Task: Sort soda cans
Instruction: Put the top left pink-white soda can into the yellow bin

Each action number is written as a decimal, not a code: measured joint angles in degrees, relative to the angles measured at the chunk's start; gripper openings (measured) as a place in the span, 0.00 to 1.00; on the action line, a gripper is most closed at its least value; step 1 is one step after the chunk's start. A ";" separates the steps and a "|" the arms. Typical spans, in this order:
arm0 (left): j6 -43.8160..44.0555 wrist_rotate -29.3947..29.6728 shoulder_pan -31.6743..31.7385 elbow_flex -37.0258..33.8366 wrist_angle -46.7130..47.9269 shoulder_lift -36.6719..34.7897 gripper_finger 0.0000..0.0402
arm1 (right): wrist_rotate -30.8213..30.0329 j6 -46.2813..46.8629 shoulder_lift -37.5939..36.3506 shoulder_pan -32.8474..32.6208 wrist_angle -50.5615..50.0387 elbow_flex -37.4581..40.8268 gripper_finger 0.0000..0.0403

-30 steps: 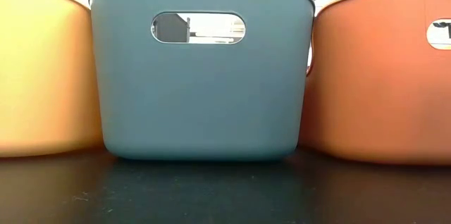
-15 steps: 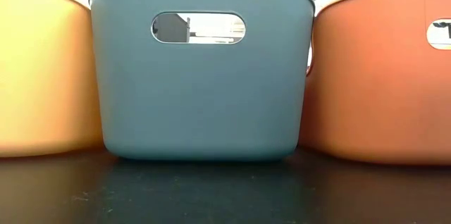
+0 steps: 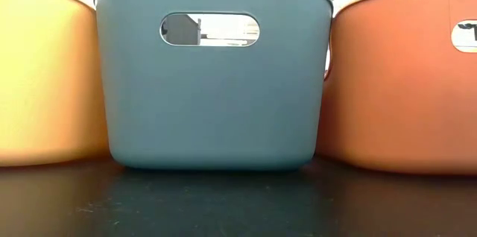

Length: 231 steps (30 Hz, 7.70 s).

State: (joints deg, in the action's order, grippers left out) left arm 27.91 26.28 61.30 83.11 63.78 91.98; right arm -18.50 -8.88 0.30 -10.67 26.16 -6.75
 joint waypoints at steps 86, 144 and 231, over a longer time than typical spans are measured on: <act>-10.16 -26.00 -3.91 48.70 -11.76 9.32 0.93 | -1.36 -10.48 0.04 12.52 -3.94 0.04 0.05; -17.64 -12.56 -5.37 37.13 26.24 16.49 0.01 | -1.29 -9.64 0.07 13.83 -7.72 0.07 0.05; -1.67 -3.91 3.52 14.93 18.59 16.81 0.89 | -1.29 -12.27 0.07 13.81 -5.76 0.05 0.05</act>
State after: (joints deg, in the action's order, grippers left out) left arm 26.24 22.37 64.82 98.04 82.37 108.79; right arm -19.79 -21.16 0.36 3.14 20.40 -6.70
